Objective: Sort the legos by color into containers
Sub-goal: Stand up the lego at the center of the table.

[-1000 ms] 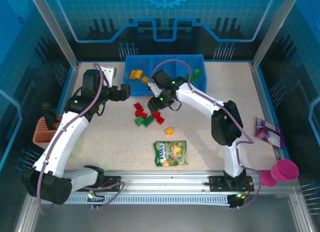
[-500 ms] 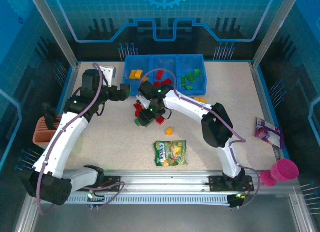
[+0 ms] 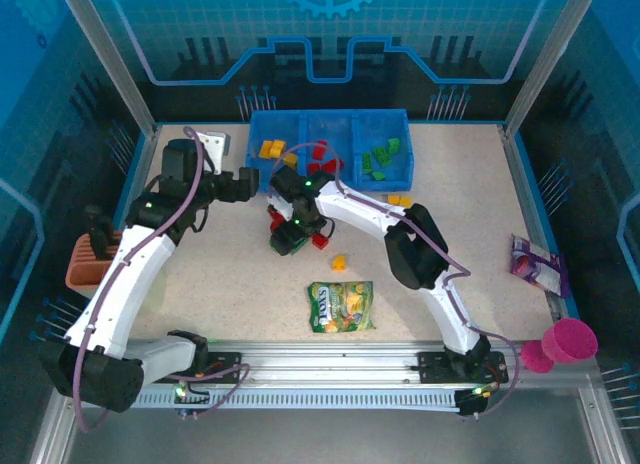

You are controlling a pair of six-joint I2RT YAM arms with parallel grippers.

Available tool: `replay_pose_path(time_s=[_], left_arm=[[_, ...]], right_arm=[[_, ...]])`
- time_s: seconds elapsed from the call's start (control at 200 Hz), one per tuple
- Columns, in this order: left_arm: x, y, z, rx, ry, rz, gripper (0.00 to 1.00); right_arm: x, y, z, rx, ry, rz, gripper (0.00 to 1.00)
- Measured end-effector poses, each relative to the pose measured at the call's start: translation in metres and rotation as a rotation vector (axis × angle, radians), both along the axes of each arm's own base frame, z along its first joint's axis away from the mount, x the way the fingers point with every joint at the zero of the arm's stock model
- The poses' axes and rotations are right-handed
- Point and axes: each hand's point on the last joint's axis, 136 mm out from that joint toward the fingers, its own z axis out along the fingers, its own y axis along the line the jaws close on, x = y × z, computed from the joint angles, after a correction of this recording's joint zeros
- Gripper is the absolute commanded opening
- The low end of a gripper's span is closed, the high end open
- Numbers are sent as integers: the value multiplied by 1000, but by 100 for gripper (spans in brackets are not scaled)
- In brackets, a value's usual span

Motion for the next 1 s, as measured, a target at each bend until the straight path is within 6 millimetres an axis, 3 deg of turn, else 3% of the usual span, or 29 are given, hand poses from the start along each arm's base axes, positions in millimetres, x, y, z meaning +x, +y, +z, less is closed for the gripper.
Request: replay_pose_path(time_s=[0.395,1.001], left_arm=[[0,2,0,0,0,5,99],[0,2,0,-5,1,4,99]], right_arm=[[7,-2,-9,-50,-18,24,82],[4,-1,-20,-143,-52,59,86]])
